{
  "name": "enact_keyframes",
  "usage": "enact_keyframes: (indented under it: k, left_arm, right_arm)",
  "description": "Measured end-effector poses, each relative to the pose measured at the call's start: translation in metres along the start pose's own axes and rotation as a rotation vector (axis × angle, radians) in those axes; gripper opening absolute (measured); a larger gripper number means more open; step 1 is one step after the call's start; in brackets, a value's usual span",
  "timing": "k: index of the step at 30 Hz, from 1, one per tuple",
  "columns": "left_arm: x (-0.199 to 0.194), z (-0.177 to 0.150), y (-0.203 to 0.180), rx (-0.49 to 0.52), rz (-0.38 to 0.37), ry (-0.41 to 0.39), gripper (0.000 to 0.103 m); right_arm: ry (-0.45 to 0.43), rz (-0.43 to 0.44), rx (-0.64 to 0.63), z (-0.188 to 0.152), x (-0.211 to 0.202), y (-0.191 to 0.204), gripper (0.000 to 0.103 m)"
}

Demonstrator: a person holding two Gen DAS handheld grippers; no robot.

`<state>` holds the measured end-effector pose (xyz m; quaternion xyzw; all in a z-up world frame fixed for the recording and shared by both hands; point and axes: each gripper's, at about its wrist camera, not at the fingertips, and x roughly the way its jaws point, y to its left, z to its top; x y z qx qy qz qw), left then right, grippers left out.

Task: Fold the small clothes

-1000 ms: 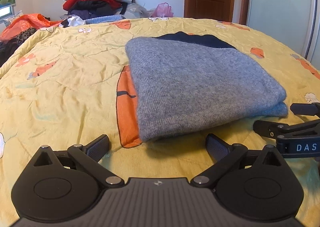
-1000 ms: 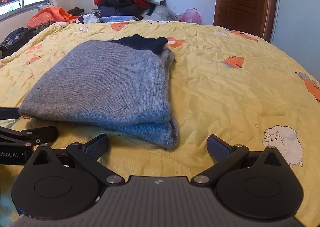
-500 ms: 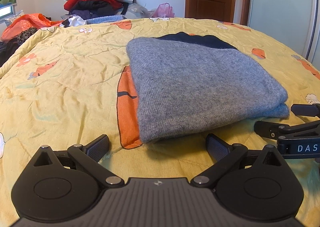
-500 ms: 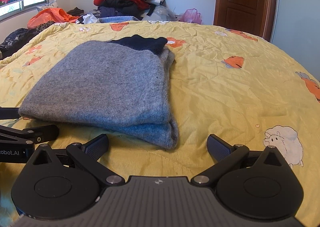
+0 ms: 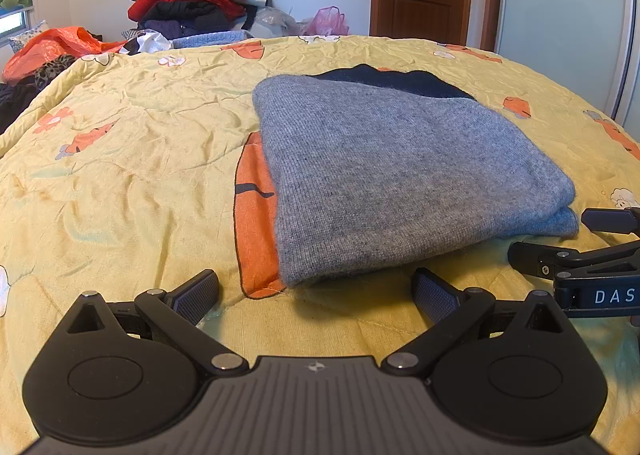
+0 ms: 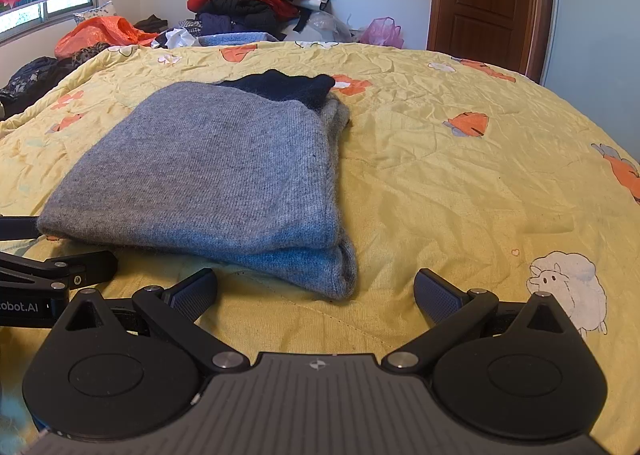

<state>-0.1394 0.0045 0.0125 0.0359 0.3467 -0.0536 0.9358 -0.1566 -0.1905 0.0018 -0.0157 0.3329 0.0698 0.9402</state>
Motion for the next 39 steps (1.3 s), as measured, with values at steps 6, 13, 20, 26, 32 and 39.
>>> enact_keyframes:
  k: [6, 13, 20, 26, 32, 39]
  left_arm:
    - [0.0001, -0.0002, 0.0002, 0.0, 0.0, 0.0, 0.103]
    - [0.0031, 0.0034, 0.0006, -0.022, 0.027, 0.004, 0.103]
    - [0.0036, 0.0037, 0.0012, -0.029, 0.038, 0.003, 0.103]
    - [0.0037, 0.0034, 0.0011, -0.029, 0.038, 0.003, 0.103]
    - [0.0034, 0.0032, 0.0013, -0.03, 0.037, 0.002, 0.103]
    - [0.0034, 0.0032, 0.0011, -0.03, 0.038, 0.002, 0.103]
  right_arm:
    - [-0.001, -0.013, 0.009, 0.0021, 0.0034, -0.0005, 0.103]
    - [-0.001, -0.016, 0.009, 0.0023, 0.0038, -0.0005, 0.103]
    - [-0.001, -0.015, 0.009, 0.0021, 0.0039, -0.001, 0.103]
    - [-0.001, -0.015, 0.009, 0.0023, 0.0037, -0.0008, 0.103]
    - [-0.001, -0.015, 0.009, 0.0022, 0.0037, -0.0008, 0.103]
    - [-0.001, -0.015, 0.009, 0.0021, 0.0037, -0.0009, 0.103]
